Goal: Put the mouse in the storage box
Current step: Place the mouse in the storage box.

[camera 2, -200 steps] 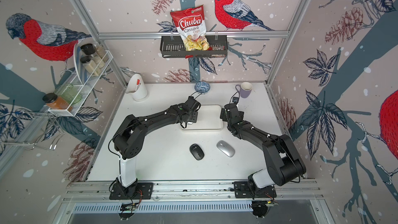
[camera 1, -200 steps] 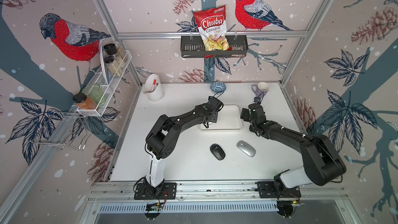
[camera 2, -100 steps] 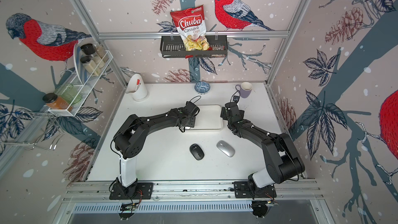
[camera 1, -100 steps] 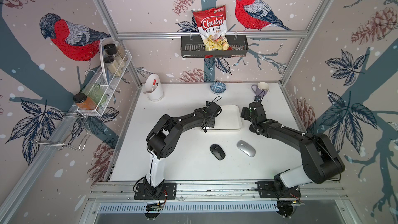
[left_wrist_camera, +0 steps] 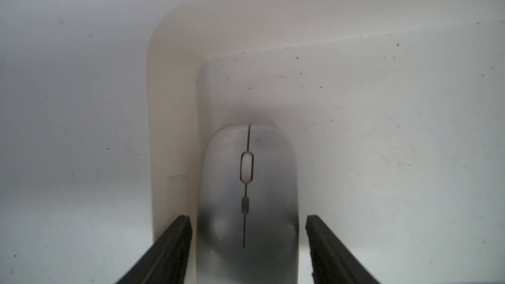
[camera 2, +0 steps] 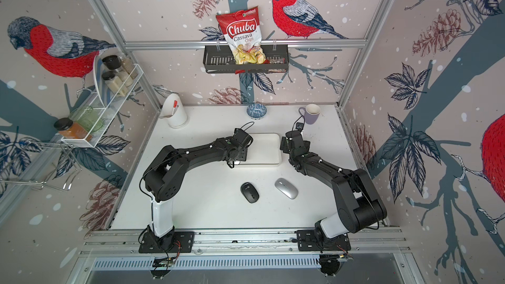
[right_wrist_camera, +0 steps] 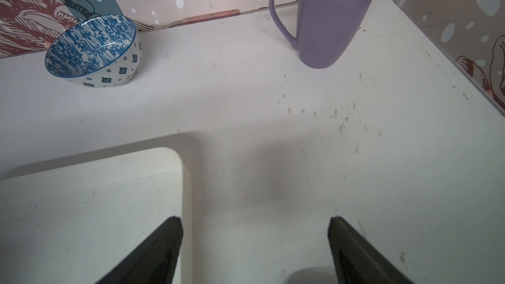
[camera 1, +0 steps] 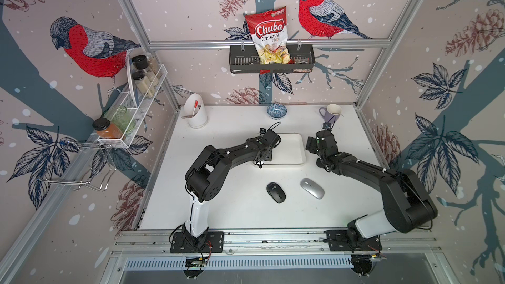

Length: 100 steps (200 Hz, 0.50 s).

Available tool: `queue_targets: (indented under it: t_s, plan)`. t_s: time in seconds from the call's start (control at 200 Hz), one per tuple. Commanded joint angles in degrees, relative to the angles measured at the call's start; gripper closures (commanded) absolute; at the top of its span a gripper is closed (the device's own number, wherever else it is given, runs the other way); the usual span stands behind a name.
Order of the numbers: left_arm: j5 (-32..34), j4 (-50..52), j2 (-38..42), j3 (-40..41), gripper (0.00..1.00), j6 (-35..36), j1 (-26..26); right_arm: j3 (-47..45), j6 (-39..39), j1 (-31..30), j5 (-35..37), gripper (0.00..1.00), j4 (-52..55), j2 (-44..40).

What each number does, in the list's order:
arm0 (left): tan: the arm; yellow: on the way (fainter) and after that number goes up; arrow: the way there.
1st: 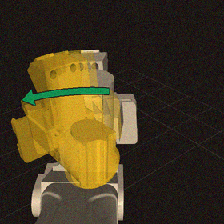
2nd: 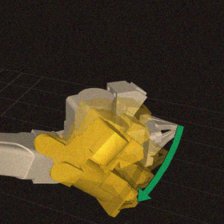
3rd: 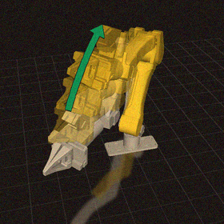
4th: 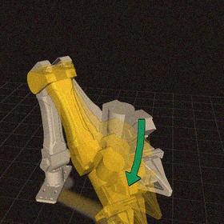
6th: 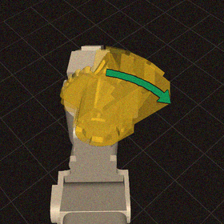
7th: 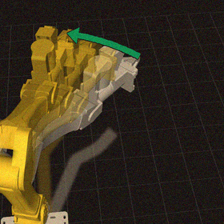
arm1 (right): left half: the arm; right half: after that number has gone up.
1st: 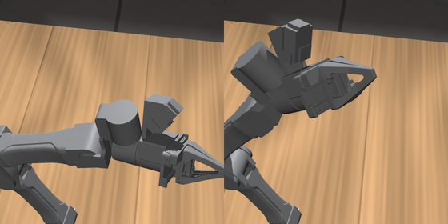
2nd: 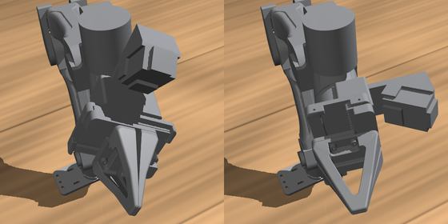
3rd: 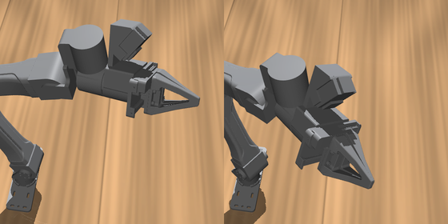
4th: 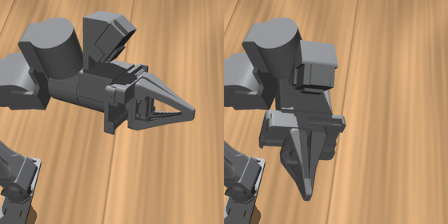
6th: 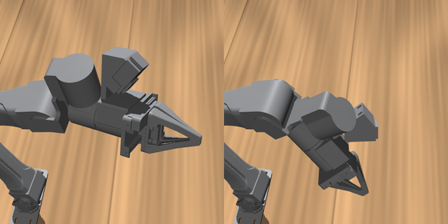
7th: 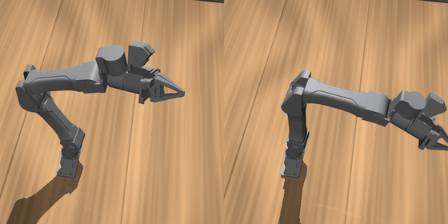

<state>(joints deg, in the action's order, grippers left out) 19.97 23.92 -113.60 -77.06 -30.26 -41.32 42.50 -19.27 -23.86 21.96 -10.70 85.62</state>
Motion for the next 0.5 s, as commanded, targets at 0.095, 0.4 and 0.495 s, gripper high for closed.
queue_targets:
  t_s: [0.095,0.4,0.495]
  plan:
    - [2.18,0.79,2.43,-0.69,0.29,-0.63,0.10,-0.90,0.90,-0.23,-0.49,0.12,-1.69,-1.84]
    - [1.54,-0.55,10.28,-0.49,0.25,-1.23,-0.42,-2.46,5.03,-2.17,0.57,0.09,-2.31,-5.83]
    - [0.75,-1.23,13.84,1.67,0.25,-2.13,-1.32,-2.95,6.43,-3.18,0.94,0.06,-2.21,-7.69]
